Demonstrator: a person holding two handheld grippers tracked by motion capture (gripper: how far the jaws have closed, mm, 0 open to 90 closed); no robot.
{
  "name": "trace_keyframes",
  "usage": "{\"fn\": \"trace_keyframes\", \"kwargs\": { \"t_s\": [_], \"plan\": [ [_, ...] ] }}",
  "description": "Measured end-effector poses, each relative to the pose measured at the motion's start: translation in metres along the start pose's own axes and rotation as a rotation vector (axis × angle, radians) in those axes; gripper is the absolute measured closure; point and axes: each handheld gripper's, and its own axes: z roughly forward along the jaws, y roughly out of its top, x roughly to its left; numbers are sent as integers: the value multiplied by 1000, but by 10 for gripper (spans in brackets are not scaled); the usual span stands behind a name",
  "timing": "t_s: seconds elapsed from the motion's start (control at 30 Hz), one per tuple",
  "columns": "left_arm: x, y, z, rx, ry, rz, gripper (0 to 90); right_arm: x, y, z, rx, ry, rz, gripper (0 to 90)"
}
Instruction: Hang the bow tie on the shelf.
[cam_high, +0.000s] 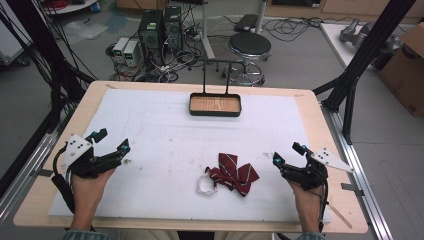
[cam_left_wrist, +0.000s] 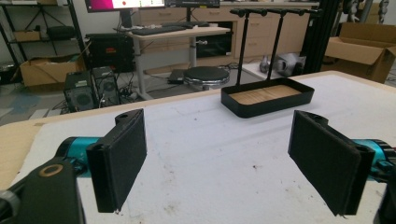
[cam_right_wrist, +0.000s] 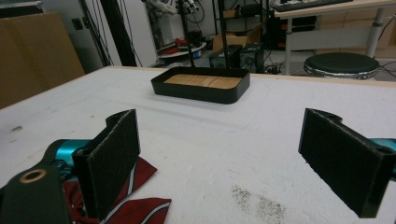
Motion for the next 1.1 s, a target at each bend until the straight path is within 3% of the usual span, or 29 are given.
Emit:
{"fn": "trace_keyframes", "kwargs": {
  "t_s": [0.47,0.7,1.1],
  "plan": [
    [0,0,0,16,5,-7,197,5,0,3,3,19,-11,116],
    [2,0,-2,13,6,-9,197,16,-3,15,38,71,-43,116],
    [1,0,-1,19,6,-8,196,38,-14,33,87,160,-53,124]
  ]
}}
